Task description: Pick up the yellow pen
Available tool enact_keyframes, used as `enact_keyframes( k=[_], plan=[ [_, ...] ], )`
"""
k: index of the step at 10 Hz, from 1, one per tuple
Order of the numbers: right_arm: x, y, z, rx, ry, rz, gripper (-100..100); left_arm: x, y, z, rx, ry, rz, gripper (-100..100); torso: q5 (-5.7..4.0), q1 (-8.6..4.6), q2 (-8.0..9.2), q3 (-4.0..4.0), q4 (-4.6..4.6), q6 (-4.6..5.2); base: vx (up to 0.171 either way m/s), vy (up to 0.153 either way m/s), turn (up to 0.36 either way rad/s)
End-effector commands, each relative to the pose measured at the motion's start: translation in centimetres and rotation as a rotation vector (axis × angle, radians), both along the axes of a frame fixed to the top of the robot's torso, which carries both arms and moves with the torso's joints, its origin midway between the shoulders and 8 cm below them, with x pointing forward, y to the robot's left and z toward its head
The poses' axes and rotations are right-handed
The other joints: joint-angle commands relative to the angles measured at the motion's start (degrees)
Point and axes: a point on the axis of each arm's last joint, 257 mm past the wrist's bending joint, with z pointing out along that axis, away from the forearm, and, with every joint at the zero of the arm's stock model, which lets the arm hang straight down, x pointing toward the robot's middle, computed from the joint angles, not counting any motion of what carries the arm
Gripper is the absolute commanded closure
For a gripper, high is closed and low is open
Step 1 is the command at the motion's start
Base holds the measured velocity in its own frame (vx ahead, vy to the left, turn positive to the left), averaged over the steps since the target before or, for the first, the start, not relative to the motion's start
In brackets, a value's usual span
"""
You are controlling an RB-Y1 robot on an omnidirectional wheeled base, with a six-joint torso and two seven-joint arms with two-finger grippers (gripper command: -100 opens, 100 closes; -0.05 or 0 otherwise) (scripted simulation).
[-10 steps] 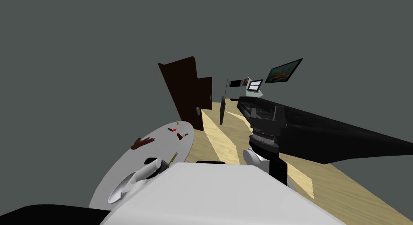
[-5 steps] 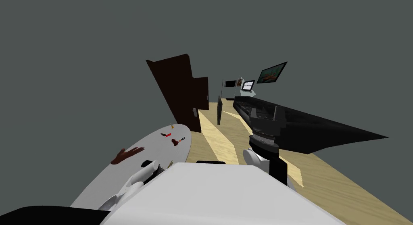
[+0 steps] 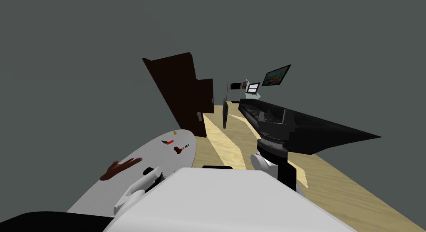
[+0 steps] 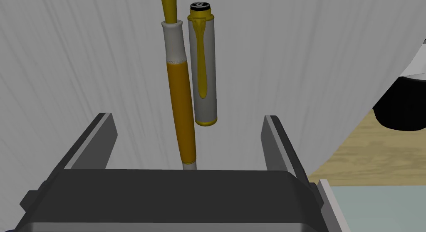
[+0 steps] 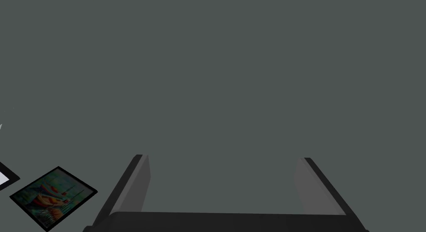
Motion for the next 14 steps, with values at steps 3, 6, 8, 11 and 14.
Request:
enact_keyframes(
  k=[3, 6, 8, 11, 14],
  plan=[
    [0.0, 0.0, 0.0, 0.0, 0.0, 0.0, 0, -0.3, -1.2, -1.6, -0.002, -0.002, -0.009, -100, 0.02, 0.1, -0.02, -0.01, 0.0, 0.0, 0.021, 0.031, 0.029],
    [0.0, 0.0, 0.0, 0.0, 0.0, 0.0, 0, -0.4, -1.8, -2.3, -0.004, -0.002, -0.014, -100, 0.03, 0.13, -0.05, -0.03, -0.01, -0.01, 0.023, 0.033, 0.023],
    [0.0, 0.0, 0.0, 0.0, 0.0, 0.0, 0, -0.4, -1.8, -2.4, -0.002, -0.003, -0.015, 100, 0.0, 0.01, 0.03, 0.02, 0.01, 0.0, 0.0, 0.0, 0.0],
    [0.0, 0.0, 0.0, 0.0, 0.0, 0.0, 0, -0.5, -2.0, -2.4, -0.006, -0.001, -0.014, 100, 0.05, 0.2, 0.02, 0.01, 0.01, 0.02, 0.0, 0.0, 0.0],
    [0.0, 0.0, 0.0, 0.0, 0.0, 0.0, 0, -0.2, -0.8, -1.1, -0.001, -0.001, -0.006, 100, 0.01, 0.12, 0.11, 0.06, 0.03, 0.04, -0.024, -0.024, -0.034]
  ],
)
